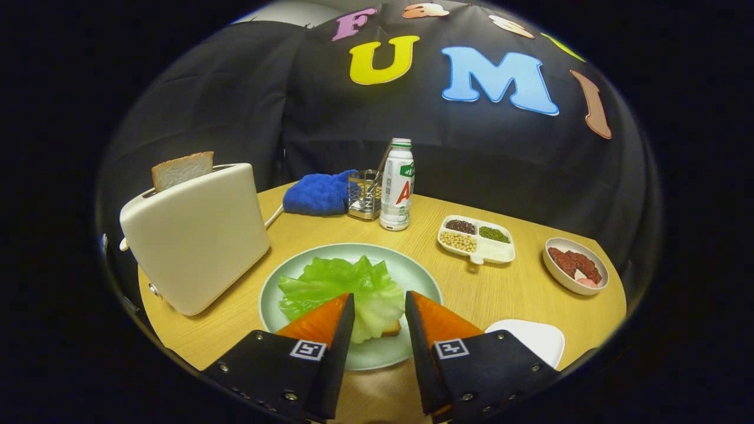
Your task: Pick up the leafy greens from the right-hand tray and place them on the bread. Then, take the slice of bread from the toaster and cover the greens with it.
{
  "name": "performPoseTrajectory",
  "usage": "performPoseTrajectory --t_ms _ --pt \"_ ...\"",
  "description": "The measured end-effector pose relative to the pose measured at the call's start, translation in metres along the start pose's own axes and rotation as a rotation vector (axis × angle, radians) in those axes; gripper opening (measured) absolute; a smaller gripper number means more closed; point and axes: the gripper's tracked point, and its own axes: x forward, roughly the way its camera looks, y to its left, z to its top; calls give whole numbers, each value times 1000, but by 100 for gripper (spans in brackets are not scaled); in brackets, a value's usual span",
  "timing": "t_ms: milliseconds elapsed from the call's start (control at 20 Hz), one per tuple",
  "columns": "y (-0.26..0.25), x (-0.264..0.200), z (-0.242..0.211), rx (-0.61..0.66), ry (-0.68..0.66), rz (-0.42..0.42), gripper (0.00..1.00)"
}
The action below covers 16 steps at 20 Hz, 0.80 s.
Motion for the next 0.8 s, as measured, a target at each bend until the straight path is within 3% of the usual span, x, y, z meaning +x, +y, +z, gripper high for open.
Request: performPoseTrajectory --t_ms 300,800 --pt "-6 -35 34 12 -162 -62 54" --pt "70 -83 62 13 -280 24 54"
